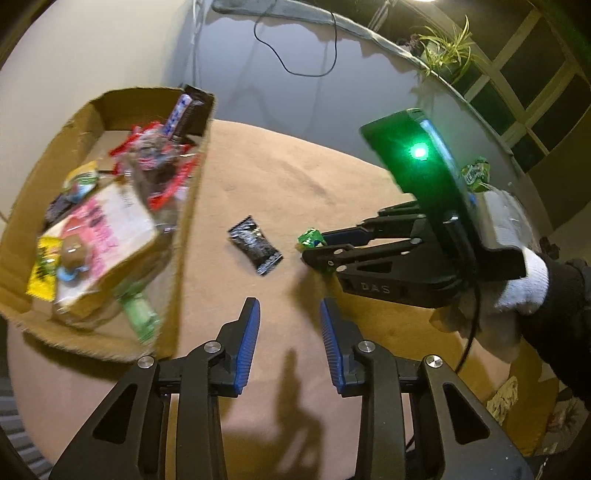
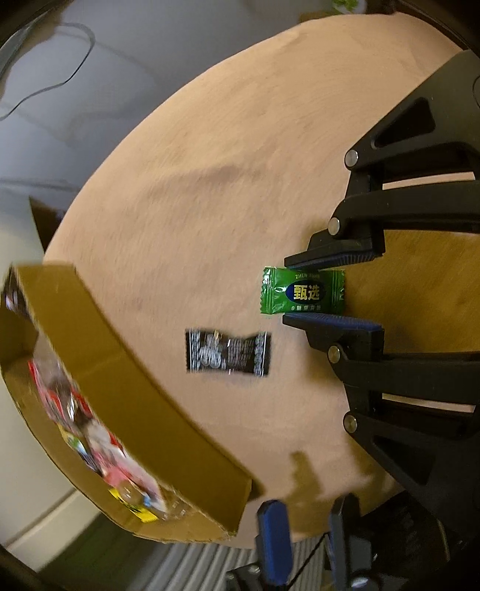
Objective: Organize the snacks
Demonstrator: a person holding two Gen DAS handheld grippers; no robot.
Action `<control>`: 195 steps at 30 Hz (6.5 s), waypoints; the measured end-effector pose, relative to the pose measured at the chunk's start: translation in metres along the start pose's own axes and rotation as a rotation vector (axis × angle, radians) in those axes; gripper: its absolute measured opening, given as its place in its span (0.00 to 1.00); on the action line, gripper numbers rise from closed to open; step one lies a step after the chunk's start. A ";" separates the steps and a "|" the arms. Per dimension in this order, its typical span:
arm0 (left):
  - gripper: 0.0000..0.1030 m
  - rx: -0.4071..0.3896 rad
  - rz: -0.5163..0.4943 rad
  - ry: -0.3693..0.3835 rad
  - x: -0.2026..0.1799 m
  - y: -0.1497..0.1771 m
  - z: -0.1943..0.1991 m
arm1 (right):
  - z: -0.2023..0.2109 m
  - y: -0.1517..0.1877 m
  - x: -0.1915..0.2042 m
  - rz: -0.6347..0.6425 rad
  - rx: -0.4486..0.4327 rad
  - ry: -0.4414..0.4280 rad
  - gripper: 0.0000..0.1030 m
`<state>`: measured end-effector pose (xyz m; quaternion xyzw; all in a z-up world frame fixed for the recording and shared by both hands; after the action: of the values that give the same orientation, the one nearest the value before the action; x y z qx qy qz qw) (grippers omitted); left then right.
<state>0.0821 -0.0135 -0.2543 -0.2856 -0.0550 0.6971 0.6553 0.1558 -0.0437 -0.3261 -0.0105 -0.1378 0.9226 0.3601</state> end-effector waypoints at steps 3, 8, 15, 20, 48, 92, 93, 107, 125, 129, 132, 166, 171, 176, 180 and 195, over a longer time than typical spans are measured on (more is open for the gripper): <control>0.30 0.030 0.022 0.001 -0.001 -0.004 -0.017 | 0.002 0.005 -0.014 -0.043 -0.006 0.005 0.23; 0.30 0.053 0.036 -0.037 -0.001 -0.010 -0.037 | 0.003 0.015 -0.033 -0.090 -0.014 0.008 0.23; 0.39 0.084 0.046 -0.101 0.002 -0.015 -0.060 | 0.003 0.020 -0.040 -0.135 -0.027 0.005 0.23; 0.47 0.088 0.085 -0.152 0.012 -0.023 -0.075 | 0.008 0.027 -0.054 -0.167 -0.038 -0.002 0.23; 0.24 0.039 -0.037 -0.150 0.002 -0.035 -0.070 | 0.014 0.032 -0.068 -0.223 -0.076 -0.003 0.22; 0.24 -0.180 0.069 -0.257 0.102 -0.068 0.052 | 0.074 -0.127 0.027 -0.064 -0.249 -0.107 0.22; 0.24 -0.181 0.073 -0.260 0.104 -0.068 0.053 | 0.072 -0.133 0.033 -0.054 -0.247 -0.112 0.22; 0.25 -0.185 0.112 -0.291 0.129 -0.068 0.060 | 0.059 -0.161 0.070 0.011 -0.222 -0.166 0.23; 0.26 -0.185 0.118 -0.309 0.136 -0.068 0.064 | 0.059 -0.164 0.073 0.024 -0.228 -0.155 0.49; 0.27 -0.186 0.121 -0.313 0.137 -0.068 0.065 | 0.060 -0.163 0.072 0.022 -0.230 -0.150 0.50; 0.27 -0.186 0.120 -0.316 0.137 -0.066 0.066 | 0.063 -0.162 0.072 0.020 -0.233 -0.145 0.53; 0.61 -0.271 0.135 -0.419 0.113 -0.045 0.122 | 0.116 -0.098 0.042 -0.096 -0.372 -0.021 0.69; 0.61 -0.284 0.131 -0.423 0.104 -0.039 0.129 | 0.127 -0.083 0.041 -0.104 -0.398 0.008 0.78; 0.61 -0.288 0.129 -0.421 0.098 -0.036 0.133 | 0.134 -0.072 0.040 -0.129 -0.410 0.010 0.78; 0.61 -0.290 0.125 -0.431 0.095 -0.034 0.135 | 0.137 -0.066 0.038 -0.141 -0.412 0.014 0.79; 0.61 -0.290 0.127 -0.427 0.091 -0.031 0.138 | 0.142 -0.062 0.039 -0.142 -0.418 0.015 0.79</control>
<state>0.0467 0.1180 -0.1557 -0.2259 -0.2736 0.7660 0.5360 0.1515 -0.0093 -0.1707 -0.0820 -0.3236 0.8463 0.4151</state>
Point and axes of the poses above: each gripper's, at about its wrist camera, not at the fingertips, and z roughly against the way its jaws point, x to its left, y to its underside, the point moved 10 cm from there along -z, roughly the way its jaws point, and after that the axes turned 2 degrees about -x, right-handed, at the moved point
